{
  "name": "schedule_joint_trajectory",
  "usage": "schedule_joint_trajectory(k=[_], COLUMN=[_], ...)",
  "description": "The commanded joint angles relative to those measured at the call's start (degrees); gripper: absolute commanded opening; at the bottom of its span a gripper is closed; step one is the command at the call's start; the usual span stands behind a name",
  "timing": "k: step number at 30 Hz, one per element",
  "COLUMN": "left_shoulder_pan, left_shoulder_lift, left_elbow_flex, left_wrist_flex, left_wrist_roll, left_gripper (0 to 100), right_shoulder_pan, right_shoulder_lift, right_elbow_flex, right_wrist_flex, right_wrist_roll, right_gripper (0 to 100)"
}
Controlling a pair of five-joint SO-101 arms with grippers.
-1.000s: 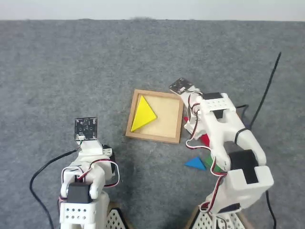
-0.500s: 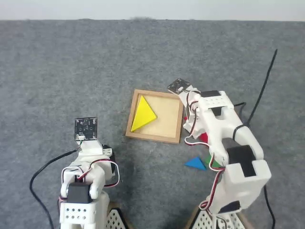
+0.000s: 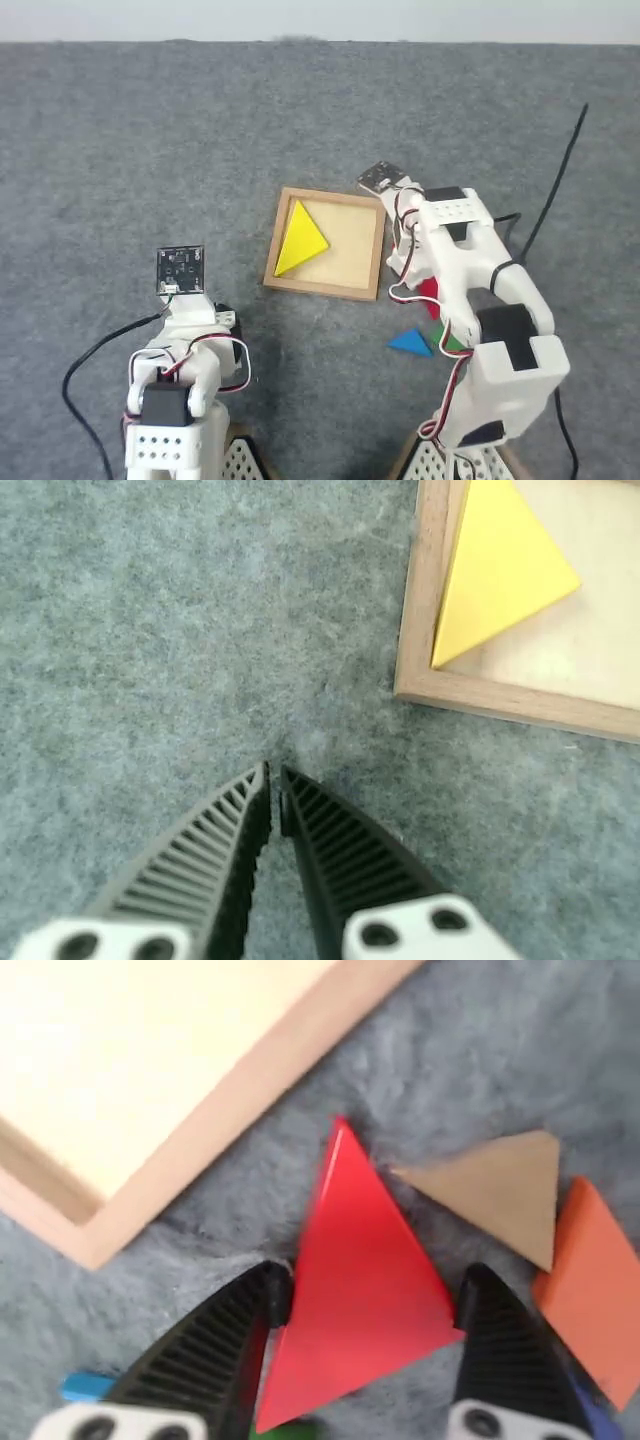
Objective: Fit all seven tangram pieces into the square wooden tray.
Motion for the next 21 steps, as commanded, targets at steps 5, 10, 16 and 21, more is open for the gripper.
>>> schedule_joint_trajectory(k=[5, 10, 16, 21], left_shoulder_pan=[-0.4, -0.4, -0.4, -0.4], left_shoulder_lift=[-1.1, -1.1, -1.1, -1.1], left_elbow_flex=[-0.7, -0.7, -0.7, -0.7], left_wrist_flex=[0.3, 0.3, 0.3, 0.3], left_wrist_roll=[-0.9, -0.9, -0.9, -0.9], left_gripper=[1, 1, 1, 1], right_shoulder_pan=[1.3, 1.3, 1.8, 2.1], right_shoulder_lift=[-1.2, -9.4, -18.6, -15.1], right_elbow_flex=[0.3, 2.6, 10.7, 11.6], right_wrist_flex=[0.8, 0.7, -2.6, -5.5], right_wrist_roll=[-13.5, -18.3, -21.3, -18.6], right_gripper=[22.8, 31.2, 32.2, 32.2])
